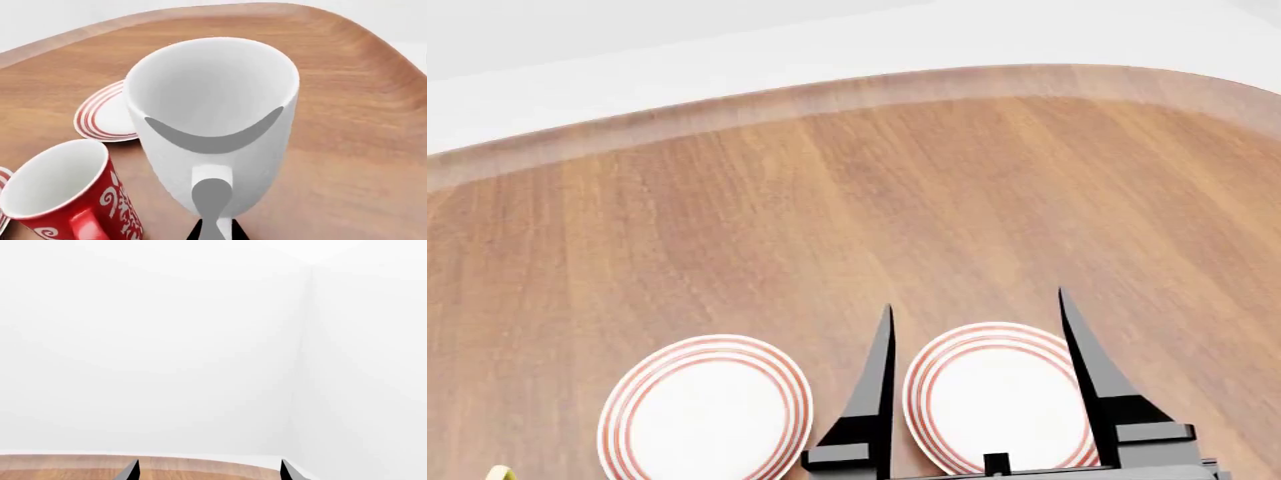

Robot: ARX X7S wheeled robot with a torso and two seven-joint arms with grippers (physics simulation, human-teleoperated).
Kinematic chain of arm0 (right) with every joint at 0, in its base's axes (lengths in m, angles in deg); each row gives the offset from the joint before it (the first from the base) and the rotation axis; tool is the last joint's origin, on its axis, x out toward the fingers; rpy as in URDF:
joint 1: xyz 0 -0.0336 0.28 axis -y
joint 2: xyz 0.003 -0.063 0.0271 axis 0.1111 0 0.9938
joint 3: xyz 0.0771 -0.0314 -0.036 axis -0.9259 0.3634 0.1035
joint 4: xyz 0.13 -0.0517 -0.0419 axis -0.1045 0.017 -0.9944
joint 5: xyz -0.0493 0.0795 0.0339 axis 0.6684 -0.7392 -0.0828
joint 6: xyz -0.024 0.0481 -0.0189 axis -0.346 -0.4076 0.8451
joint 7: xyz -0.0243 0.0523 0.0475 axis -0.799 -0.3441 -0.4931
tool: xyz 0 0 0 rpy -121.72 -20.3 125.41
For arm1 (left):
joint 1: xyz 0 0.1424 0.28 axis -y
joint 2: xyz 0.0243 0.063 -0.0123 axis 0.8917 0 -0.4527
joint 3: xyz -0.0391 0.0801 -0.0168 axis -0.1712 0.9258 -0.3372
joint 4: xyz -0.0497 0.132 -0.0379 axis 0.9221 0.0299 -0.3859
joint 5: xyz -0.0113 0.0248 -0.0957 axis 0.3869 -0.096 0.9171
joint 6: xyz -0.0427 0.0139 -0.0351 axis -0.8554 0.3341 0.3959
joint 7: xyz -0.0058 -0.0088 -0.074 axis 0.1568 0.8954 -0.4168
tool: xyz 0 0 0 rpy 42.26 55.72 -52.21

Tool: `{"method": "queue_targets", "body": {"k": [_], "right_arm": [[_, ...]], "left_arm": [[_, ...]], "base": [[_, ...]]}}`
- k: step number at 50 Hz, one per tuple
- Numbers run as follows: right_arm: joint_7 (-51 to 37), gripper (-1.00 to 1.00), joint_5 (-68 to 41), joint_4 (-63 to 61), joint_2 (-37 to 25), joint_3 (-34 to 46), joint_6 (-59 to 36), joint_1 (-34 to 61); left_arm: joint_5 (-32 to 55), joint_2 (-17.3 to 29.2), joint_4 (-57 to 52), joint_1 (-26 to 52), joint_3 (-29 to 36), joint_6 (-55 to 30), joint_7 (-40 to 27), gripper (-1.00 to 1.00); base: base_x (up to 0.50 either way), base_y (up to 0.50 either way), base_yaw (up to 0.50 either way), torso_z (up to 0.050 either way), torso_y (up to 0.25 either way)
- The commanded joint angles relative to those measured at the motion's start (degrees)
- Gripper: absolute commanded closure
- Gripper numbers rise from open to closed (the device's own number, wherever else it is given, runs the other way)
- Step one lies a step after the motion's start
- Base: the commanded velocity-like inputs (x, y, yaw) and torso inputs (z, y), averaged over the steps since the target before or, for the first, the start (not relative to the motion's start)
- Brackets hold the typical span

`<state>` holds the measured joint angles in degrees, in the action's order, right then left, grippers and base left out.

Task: Put the white mug on the left plate.

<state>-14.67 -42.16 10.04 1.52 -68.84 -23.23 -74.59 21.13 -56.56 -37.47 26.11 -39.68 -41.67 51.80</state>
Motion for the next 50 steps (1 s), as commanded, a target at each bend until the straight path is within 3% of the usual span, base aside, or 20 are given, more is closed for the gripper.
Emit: {"method": "queue_targets", "body": {"k": [1, 27, 50], "right_arm": [[-0.2, -1.00, -0.3, -0.2, -0.1, 0.0, -0.1, 0.1], [-0.7, -1.00, -0.6, -0.2, -0.4, 0.3, -0.2, 0.4], [-1.0, -1.00, -1.0, 0.2, -0.7, 0.7, -0.1, 0.7]], "left_arm": [[1.1, 0.4, -8.5, 0.9, -0.4, -5.0, 0.1, 1.00], [8.9, -1.7, -15.5, 9.4, -10.8, -14.6, 0.4, 1.00], [14.2, -1.8, -9.1, 13.8, -19.4, -13.4, 0.0, 1.00]], "base": [[0.00, 0.00, 0.00, 0.000, 0.000], [0.00, 0.00, 0.00, 0.000, 0.000], [0.00, 0.00, 0.00, 0.000, 0.000]]}}
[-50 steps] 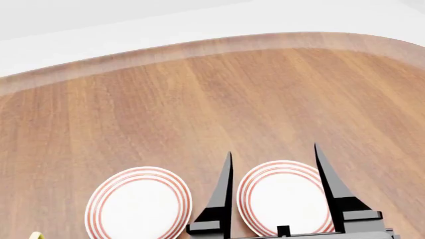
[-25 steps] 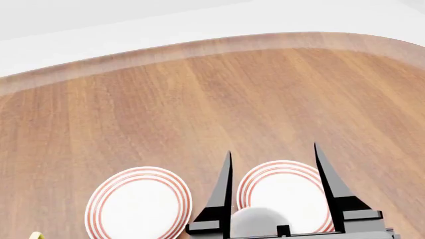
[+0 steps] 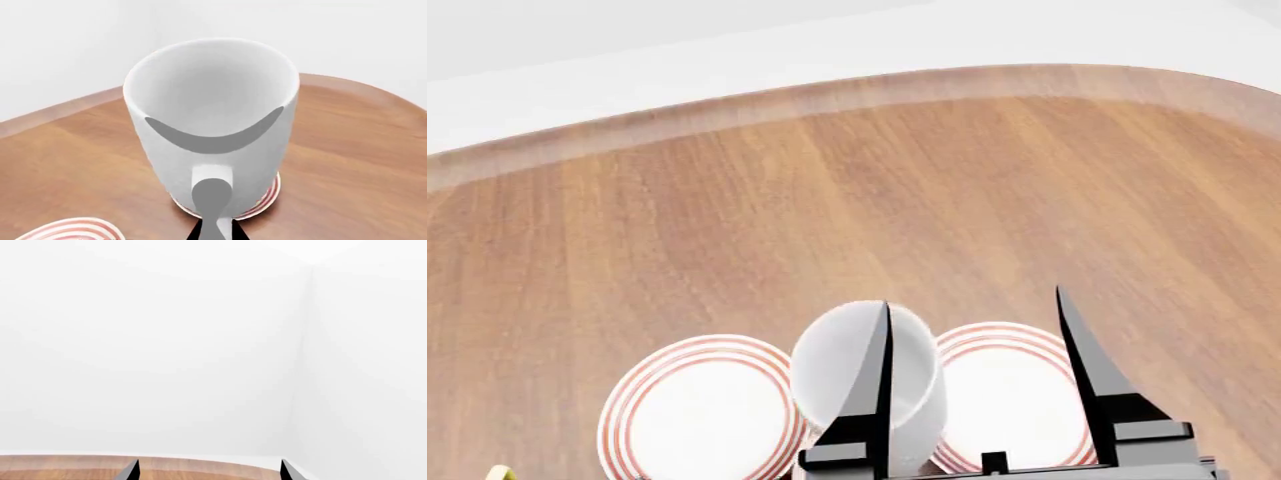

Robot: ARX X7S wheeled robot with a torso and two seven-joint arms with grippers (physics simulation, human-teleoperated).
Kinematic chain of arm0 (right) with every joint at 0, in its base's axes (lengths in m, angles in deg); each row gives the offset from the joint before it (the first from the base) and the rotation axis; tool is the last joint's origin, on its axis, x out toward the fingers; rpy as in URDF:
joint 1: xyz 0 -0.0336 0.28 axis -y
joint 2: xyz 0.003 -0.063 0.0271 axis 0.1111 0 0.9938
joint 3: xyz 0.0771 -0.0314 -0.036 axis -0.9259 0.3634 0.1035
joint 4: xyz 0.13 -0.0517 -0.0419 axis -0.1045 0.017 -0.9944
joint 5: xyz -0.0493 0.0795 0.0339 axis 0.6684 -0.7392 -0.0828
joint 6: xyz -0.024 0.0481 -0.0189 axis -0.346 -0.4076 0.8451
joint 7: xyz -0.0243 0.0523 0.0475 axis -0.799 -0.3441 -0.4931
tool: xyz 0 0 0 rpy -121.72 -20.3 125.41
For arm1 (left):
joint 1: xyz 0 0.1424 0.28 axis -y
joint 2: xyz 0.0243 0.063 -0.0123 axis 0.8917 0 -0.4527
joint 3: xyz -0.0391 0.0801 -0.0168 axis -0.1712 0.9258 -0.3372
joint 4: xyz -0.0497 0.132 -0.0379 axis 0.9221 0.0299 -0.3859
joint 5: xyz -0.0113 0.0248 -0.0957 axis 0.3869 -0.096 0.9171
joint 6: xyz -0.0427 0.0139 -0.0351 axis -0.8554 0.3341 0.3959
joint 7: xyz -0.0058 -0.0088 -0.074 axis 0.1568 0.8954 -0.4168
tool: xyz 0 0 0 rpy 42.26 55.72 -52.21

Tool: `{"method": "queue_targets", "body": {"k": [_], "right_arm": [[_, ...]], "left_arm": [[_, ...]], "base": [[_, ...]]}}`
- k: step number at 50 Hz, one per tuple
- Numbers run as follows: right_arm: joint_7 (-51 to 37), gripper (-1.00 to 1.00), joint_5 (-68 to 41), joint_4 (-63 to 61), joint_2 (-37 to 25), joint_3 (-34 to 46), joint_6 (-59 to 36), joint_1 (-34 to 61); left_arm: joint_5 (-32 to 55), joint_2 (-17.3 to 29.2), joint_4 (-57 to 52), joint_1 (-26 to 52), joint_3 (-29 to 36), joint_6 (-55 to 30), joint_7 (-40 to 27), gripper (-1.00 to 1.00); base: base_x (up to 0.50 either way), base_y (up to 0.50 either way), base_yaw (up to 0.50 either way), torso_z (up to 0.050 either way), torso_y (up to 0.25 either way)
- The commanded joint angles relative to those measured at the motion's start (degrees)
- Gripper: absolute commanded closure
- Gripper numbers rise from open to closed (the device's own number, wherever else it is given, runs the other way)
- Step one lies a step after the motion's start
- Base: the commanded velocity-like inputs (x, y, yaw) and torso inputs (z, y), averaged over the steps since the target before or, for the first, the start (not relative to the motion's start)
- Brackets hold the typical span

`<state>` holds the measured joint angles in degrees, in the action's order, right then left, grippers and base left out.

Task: Put the white mug on the left plate.

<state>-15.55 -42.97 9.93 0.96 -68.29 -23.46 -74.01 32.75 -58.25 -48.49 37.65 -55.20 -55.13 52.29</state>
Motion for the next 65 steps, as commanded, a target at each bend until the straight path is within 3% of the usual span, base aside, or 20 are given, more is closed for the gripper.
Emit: {"method": "queue_targets", "body": {"k": [1, 37, 47, 65], "right_arm": [[-0.2, -1.00, -0.2, 0.3, -0.1, 0.2, 0.2, 0.1], [-0.8, -1.00, -1.0, -0.2, -0.8, -0.2, 0.2, 0.1], [-1.0, -1.00, -1.0, -0.1, -1.0, -0.1, 0.4, 0.1], [-1.4, -1.00, -1.1, 0.0, -1.2, 0.3, 0.4, 0.2]], "left_arm": [[2.8, -0.1, 2.6, 2.6, -4.6, 0.2, -0.6, 1.00], [6.2, -0.1, 19.8, 13.8, -17.1, 4.3, -4.6, 1.00], [3.5, -0.6, 30.4, 18.8, -16.7, 8.0, -5.4, 1.00], [2.7, -1.1, 38.4, 20.2, -16.3, 10.2, -6.8, 1.00]], "base": [[0.00, 0.00, 0.00, 0.000, 0.010], [0.00, 0.00, 0.00, 0.000, 0.000], [0.00, 0.00, 0.00, 0.000, 0.000], [0.00, 0.00, 0.00, 0.000, 0.001]]}}
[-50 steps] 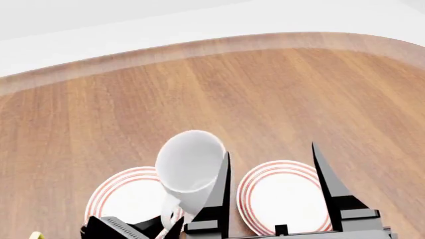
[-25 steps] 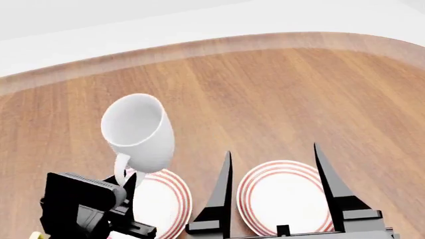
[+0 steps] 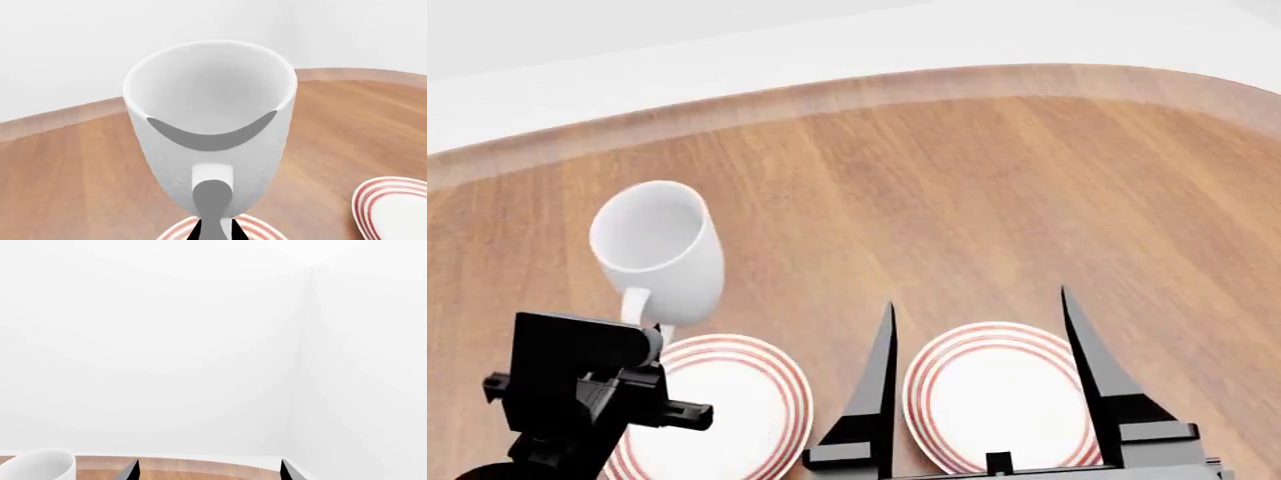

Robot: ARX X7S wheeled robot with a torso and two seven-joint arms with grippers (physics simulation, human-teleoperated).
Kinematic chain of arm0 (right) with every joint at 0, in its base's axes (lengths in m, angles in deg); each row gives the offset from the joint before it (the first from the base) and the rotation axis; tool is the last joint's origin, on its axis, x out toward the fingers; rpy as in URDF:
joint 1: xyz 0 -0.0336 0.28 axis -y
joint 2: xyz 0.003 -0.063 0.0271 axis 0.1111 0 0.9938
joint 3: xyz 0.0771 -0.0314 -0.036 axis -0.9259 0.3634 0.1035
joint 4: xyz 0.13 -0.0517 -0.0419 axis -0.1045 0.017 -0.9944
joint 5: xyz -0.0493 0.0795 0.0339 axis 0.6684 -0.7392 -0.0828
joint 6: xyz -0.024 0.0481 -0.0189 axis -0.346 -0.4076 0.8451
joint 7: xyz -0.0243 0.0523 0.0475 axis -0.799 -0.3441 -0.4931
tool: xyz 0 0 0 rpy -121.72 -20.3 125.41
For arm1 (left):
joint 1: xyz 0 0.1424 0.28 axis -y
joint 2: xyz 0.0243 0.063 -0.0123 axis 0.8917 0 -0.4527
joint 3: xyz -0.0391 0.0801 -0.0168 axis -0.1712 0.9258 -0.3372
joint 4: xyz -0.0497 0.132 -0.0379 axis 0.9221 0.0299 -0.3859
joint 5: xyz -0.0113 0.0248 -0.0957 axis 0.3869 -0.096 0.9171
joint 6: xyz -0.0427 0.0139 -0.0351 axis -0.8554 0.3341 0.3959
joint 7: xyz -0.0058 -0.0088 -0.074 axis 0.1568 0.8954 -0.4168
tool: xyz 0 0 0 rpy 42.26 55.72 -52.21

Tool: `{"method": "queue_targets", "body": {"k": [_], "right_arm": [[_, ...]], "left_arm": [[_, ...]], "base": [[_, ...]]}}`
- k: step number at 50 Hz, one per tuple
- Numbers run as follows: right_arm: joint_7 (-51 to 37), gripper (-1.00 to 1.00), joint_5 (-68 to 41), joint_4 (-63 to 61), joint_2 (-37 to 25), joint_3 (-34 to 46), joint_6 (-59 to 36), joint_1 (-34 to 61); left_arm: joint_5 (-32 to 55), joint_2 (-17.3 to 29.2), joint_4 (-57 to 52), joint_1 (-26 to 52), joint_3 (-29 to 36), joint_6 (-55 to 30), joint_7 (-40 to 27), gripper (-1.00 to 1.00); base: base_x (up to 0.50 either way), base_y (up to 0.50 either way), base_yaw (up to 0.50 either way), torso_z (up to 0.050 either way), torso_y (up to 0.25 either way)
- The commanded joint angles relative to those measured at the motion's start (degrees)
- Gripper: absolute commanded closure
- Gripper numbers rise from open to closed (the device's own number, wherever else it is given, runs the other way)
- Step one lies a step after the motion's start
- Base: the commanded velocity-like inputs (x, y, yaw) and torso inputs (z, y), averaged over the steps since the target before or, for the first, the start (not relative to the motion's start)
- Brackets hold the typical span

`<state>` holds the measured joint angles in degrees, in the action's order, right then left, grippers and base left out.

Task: Put the white mug on the left plate.

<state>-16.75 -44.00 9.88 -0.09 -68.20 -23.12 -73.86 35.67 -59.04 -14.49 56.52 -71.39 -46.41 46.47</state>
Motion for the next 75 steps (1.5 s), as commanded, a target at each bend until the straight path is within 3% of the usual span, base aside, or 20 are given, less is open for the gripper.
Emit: {"method": "queue_targets", "body": {"k": [1, 30, 55, 75], "right_arm": [[-0.2, -1.00, 0.0, 0.2, -0.1, 0.3, 0.2, 0.0], [-0.6, -1.00, -0.6, 0.4, -0.4, 0.5, 0.3, 0.3], [-1.2, -1.00, -0.8, 0.0, -0.7, 0.9, -0.1, 0.6], [-1.4, -1.00, -1.0, 0.5, -0.9, 1.1, 0.3, 0.7]], "left_arm": [[-0.2, -0.4, 5.2, 1.4, -0.2, 1.9, -0.9, 1.00], [-0.4, -0.9, 12.3, -1.3, 2.0, 6.3, -0.2, 1.00], [0.2, -0.6, 11.2, -3.5, 3.6, 4.9, -0.9, 1.00], [-1.0, -2.5, 24.3, 0.8, 5.2, 10.8, 0.2, 1.00]], "base": [[0.00, 0.00, 0.00, 0.000, 0.000], [0.00, 0.00, 0.00, 0.000, 0.000], [0.00, 0.00, 0.00, 0.000, 0.000], [0.00, 0.00, 0.00, 0.000, 0.000]]}}
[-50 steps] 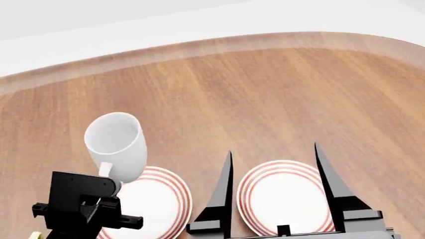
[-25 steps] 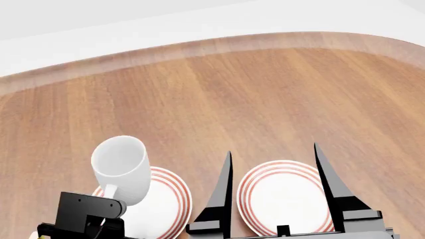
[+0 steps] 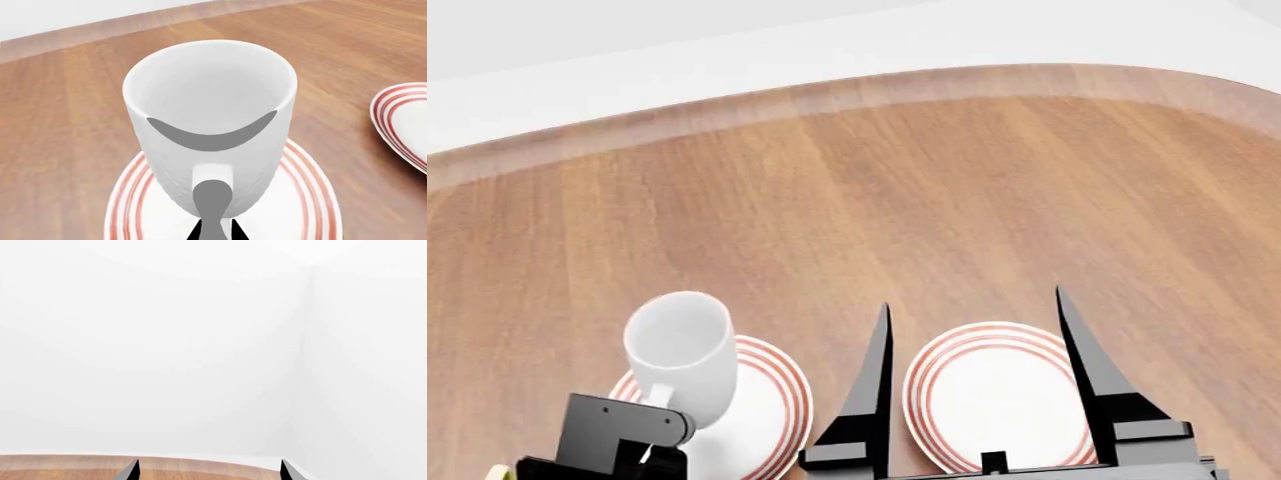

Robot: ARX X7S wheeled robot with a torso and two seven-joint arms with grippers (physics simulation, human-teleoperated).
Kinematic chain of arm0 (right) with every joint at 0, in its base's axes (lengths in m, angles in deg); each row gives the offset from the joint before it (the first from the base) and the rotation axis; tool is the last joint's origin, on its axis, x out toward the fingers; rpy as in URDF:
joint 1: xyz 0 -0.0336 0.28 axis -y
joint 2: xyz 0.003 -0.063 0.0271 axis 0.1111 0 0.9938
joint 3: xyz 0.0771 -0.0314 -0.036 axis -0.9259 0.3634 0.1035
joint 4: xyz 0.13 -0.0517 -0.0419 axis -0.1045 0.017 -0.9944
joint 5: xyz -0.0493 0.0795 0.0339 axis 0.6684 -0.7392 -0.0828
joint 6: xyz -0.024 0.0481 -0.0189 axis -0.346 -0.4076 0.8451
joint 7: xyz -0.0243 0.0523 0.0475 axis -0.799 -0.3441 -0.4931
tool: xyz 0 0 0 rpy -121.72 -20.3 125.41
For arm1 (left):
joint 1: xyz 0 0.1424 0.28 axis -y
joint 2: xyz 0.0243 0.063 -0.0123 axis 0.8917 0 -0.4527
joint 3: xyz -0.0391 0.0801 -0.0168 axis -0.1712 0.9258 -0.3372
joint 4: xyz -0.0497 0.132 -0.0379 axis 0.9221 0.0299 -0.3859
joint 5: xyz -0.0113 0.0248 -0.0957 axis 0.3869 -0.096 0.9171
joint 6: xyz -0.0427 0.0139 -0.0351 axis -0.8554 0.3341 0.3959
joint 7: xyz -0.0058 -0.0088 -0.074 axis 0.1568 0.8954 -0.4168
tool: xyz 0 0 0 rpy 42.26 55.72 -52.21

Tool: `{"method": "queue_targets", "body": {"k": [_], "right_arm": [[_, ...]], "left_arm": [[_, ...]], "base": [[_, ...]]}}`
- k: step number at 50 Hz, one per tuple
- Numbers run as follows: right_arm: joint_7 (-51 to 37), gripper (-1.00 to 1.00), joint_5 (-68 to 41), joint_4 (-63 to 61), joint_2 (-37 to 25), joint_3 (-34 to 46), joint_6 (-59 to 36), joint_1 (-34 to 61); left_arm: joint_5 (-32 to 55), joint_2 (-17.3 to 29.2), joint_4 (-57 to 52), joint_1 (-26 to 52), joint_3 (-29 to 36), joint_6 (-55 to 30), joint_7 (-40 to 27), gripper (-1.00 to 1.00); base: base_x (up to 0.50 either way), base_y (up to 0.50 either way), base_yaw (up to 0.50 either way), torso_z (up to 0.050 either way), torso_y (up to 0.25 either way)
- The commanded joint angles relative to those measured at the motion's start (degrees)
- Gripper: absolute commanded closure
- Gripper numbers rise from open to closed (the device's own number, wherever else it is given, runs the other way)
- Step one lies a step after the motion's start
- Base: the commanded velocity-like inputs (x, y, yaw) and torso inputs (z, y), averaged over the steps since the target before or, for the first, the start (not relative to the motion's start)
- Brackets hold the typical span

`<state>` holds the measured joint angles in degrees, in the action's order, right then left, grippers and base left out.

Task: Put the white mug on the left plate.

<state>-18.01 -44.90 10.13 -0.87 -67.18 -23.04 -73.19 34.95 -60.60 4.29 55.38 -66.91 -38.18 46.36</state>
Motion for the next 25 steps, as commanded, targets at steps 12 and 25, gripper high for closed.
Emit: {"method": "queue_targets", "body": {"k": [12, 25], "right_arm": [[-0.3, -1.00, -0.3, 0.6, -0.2, 0.4, 0.4, 0.1], [-0.5, -1.00, -0.5, 0.4, -0.3, 0.5, 0.2, 0.3]], "left_arm": [[-0.2, -1.5, 10.7, 3.2, 1.1, 5.2, 0.8, 1.00], [0.1, -1.5, 11.8, 3.3, 1.6, 5.8, 0.7, 1.00]], "base": [[0.00, 0.00, 0.00, 0.000, 0.001], [0.00, 0.00, 0.00, 0.000, 0.000]]}}
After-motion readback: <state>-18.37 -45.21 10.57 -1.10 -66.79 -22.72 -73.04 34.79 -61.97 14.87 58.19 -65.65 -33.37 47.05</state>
